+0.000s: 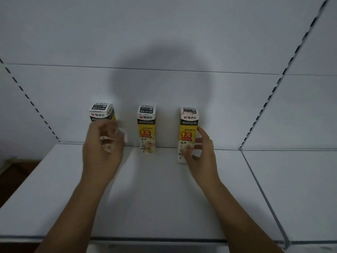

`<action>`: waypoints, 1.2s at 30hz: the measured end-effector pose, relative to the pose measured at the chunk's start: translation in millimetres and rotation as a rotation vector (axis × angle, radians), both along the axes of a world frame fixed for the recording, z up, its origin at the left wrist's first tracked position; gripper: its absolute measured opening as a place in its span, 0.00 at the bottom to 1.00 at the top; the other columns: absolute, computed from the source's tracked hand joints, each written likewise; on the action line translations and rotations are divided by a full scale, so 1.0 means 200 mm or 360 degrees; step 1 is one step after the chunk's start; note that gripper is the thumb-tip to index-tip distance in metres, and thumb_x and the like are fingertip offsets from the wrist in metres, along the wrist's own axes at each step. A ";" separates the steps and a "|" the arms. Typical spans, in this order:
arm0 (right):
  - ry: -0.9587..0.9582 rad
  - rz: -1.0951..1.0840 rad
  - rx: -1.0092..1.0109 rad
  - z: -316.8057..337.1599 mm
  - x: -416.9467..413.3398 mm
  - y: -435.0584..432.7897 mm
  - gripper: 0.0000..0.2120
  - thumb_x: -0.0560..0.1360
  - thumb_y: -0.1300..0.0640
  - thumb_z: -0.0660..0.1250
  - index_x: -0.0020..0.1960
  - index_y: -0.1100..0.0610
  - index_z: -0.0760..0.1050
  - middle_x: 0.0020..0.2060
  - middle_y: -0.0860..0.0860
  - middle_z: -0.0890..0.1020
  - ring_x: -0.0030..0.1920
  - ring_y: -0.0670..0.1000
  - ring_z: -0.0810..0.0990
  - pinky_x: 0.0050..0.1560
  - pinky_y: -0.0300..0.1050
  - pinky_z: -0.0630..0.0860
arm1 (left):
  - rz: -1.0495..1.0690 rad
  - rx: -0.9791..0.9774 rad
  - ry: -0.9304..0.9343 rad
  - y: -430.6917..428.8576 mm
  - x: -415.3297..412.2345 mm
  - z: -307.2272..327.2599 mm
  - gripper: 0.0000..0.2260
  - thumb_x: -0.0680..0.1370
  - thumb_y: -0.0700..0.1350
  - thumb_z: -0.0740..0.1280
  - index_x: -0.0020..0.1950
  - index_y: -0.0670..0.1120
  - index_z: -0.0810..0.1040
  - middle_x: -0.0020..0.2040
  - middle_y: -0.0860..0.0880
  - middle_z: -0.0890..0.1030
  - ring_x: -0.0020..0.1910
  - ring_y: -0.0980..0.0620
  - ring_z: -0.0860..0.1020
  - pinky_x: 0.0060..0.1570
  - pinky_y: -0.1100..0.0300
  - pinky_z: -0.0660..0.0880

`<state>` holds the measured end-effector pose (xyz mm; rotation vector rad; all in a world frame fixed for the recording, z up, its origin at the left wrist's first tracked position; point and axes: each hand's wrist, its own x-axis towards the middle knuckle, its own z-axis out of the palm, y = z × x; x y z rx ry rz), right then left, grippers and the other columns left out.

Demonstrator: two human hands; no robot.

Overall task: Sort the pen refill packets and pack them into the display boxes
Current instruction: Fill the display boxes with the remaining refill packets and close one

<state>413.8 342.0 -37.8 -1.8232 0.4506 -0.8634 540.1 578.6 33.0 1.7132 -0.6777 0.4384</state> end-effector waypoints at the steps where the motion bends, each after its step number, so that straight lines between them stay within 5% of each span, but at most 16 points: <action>1: 0.0008 0.0000 -0.0001 0.00 0.02 0.00 0.30 0.81 0.59 0.69 0.77 0.39 0.63 0.63 0.47 0.73 0.61 0.44 0.77 0.51 0.41 0.84 | 0.0096 0.0008 0.0071 0.07 0.06 -0.01 0.24 0.77 0.39 0.75 0.60 0.62 0.68 0.55 0.52 0.77 0.51 0.55 0.79 0.48 0.61 0.78; 4: 0.0047 -0.0022 -0.0056 0.00 0.06 -0.02 0.32 0.80 0.62 0.70 0.77 0.41 0.63 0.61 0.48 0.74 0.59 0.40 0.78 0.50 0.35 0.82 | 0.0144 0.0195 0.0420 0.20 0.27 -0.08 0.33 0.73 0.39 0.79 0.65 0.58 0.62 0.65 0.46 0.73 0.56 0.46 0.77 0.53 0.51 0.79; 7: 0.0092 -0.0033 -0.0128 0.01 0.10 -0.04 0.32 0.79 0.64 0.71 0.77 0.46 0.63 0.61 0.49 0.76 0.56 0.37 0.78 0.48 0.27 0.76 | -0.0084 0.0381 0.0675 0.23 0.40 -0.14 0.34 0.73 0.39 0.79 0.67 0.53 0.60 0.61 0.45 0.75 0.55 0.45 0.80 0.47 0.56 0.78; 11: 0.0100 -0.0038 -0.0132 0.02 0.12 -0.03 0.32 0.77 0.65 0.74 0.73 0.44 0.65 0.60 0.49 0.77 0.54 0.37 0.79 0.46 0.26 0.76 | -0.0216 0.0522 0.0578 0.21 0.46 -0.18 0.27 0.78 0.40 0.75 0.67 0.52 0.62 0.56 0.57 0.77 0.52 0.57 0.80 0.44 0.62 0.76; 16: 0.0096 -0.0051 -0.0105 0.02 0.14 0.00 0.30 0.76 0.65 0.74 0.69 0.43 0.66 0.60 0.48 0.78 0.53 0.38 0.79 0.45 0.25 0.74 | -0.0292 0.0489 0.0550 0.14 0.43 -0.21 0.25 0.79 0.41 0.74 0.67 0.53 0.62 0.55 0.55 0.79 0.48 0.64 0.81 0.41 0.71 0.76; 23: 0.0131 0.0055 -0.0149 0.03 0.27 0.15 0.29 0.76 0.66 0.74 0.68 0.45 0.66 0.59 0.49 0.79 0.53 0.36 0.80 0.45 0.25 0.75 | -0.0453 0.0549 0.0430 -0.06 0.34 -0.24 0.23 0.78 0.43 0.75 0.63 0.54 0.64 0.55 0.54 0.78 0.49 0.60 0.81 0.45 0.62 0.81; 29: 0.0166 0.0030 -0.0094 0.03 0.28 0.17 0.33 0.72 0.58 0.80 0.69 0.45 0.67 0.62 0.46 0.78 0.55 0.38 0.80 0.48 0.29 0.78 | -0.0501 0.0491 0.0442 -0.12 0.34 -0.26 0.24 0.77 0.42 0.76 0.64 0.48 0.64 0.56 0.50 0.77 0.50 0.62 0.80 0.43 0.66 0.80; 32: 0.0162 -0.0061 -0.0005 0.07 0.27 0.16 0.37 0.65 0.47 0.85 0.66 0.44 0.67 0.59 0.43 0.79 0.53 0.38 0.82 0.49 0.37 0.82 | -0.0471 0.0526 0.0435 -0.17 0.32 -0.28 0.26 0.75 0.46 0.79 0.62 0.52 0.65 0.55 0.49 0.79 0.49 0.59 0.82 0.43 0.61 0.82; 36: 0.0214 -0.0171 -0.0025 0.11 0.23 0.11 0.37 0.63 0.45 0.85 0.63 0.44 0.67 0.55 0.42 0.81 0.49 0.38 0.83 0.49 0.46 0.85 | -0.0450 0.0573 0.0411 -0.27 0.31 -0.29 0.26 0.72 0.48 0.80 0.58 0.55 0.65 0.55 0.53 0.81 0.50 0.58 0.83 0.48 0.49 0.84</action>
